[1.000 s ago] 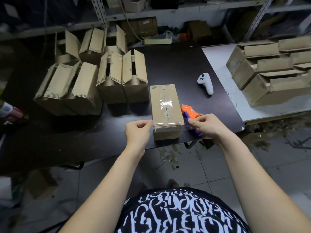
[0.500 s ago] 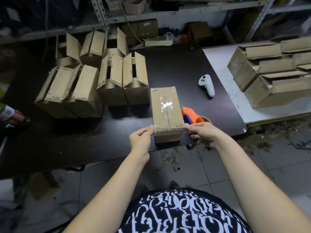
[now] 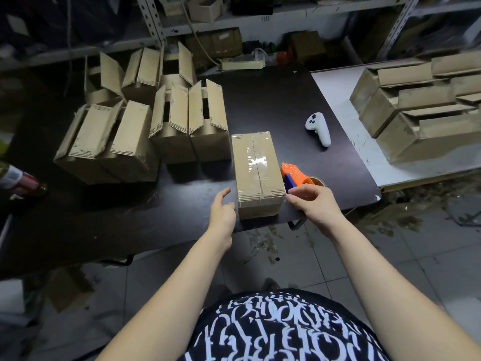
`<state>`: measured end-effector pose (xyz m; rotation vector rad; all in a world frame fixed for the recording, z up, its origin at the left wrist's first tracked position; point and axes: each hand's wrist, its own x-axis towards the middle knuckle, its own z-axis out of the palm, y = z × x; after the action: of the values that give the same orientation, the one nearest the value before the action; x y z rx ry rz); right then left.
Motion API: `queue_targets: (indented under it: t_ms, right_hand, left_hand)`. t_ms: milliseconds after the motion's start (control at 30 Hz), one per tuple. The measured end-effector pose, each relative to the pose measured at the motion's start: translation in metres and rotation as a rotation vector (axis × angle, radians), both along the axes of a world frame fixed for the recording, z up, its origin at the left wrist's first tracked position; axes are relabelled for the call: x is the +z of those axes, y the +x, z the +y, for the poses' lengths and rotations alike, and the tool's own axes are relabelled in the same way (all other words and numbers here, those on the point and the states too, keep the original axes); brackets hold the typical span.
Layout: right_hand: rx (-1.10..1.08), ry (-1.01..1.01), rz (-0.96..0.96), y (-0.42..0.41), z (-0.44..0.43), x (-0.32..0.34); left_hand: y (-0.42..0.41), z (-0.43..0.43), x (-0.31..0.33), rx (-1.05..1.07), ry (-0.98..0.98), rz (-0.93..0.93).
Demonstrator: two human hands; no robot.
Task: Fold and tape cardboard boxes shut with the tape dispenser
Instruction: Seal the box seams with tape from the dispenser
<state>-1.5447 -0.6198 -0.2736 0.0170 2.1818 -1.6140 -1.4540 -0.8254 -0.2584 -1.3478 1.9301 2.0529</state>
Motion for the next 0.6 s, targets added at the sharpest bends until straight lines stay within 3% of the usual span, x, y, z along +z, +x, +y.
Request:
queue_targets:
  t_ms: [67,167,233,400,600]
  right_hand:
    - [0.043,0.047,0.120,0.000,0.004,0.002]
    - [0.134,-0.028,0.240,0.000,0.006,0.012]
    - [0.196,-0.046,0.306,0.002,0.004,0.015]
    - [0.253,0.011,0.504,0.001,-0.001,0.014]
    - [0.220,0.029,0.528,0.001,-0.007,0.007]
  left_hand:
    - [0.009,-0.007,-0.002,-0.037,-0.190,0.049]
    - [0.021,-0.027,-0.002,-0.219,-0.602,0.305]
    - [0.022,-0.036,-0.002,-0.390,-0.755,0.460]
    - [0.019,-0.043,-0.004,-0.549,-0.910,0.602]
    - [0.014,-0.045,-0.008,-0.611,-1.021,0.727]
